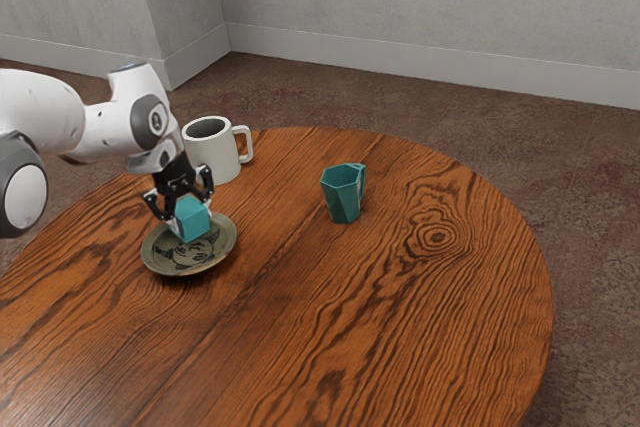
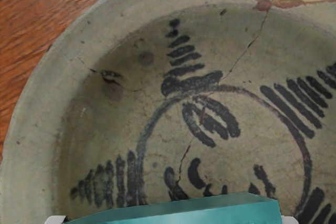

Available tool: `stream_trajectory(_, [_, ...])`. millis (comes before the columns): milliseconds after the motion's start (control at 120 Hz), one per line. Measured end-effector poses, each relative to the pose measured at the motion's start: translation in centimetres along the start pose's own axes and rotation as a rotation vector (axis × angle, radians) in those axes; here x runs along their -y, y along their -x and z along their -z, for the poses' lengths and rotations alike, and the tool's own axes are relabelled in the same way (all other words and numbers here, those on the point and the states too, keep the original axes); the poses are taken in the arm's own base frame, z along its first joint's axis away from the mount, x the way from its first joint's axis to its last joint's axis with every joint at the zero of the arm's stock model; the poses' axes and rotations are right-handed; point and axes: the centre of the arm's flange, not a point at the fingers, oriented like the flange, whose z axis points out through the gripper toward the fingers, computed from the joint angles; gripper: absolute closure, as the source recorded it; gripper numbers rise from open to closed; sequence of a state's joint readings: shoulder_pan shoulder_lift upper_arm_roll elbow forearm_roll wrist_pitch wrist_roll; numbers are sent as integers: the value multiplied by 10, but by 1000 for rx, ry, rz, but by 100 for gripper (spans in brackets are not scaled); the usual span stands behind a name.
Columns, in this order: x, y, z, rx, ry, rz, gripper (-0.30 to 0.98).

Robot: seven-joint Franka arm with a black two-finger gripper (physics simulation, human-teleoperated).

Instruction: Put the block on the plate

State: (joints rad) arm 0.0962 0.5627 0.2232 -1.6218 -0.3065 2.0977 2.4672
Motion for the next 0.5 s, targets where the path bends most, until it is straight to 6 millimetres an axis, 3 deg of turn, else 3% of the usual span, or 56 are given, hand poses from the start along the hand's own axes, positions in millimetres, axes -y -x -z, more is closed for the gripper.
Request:
stream_trajectory(133, [7,-7,-2,2,-9,-13,30])
stream_trajectory(417, [-8,-8,-11,-5,-11,8,28])
stream_trajectory(500, [-8,-8,-14,-1,-10,6,22])
